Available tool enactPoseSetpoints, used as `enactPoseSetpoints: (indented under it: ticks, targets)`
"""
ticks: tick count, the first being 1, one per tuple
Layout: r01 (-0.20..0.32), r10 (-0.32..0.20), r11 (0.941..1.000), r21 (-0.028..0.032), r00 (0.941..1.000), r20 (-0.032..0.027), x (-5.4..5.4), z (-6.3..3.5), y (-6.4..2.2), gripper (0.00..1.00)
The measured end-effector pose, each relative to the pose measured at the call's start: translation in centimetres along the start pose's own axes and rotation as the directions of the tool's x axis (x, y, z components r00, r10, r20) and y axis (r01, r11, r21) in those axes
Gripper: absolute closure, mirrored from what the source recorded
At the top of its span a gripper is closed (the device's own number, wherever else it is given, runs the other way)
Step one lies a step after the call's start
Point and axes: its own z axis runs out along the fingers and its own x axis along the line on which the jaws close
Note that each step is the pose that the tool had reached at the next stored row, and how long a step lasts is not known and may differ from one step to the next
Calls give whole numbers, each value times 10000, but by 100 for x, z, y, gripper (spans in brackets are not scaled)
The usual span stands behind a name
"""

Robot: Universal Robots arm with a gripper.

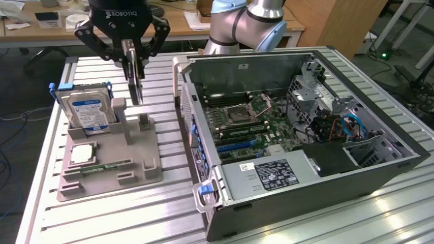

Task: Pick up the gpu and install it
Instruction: 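Pick up the gpu and move the gpu toward the slot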

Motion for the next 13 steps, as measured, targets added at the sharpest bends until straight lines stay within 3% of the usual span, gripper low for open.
enactPoseSetpoints:
  ticks: [13]
  targets:
    - [-1,1,10000,-1,10000,1,-144,4,1,72]
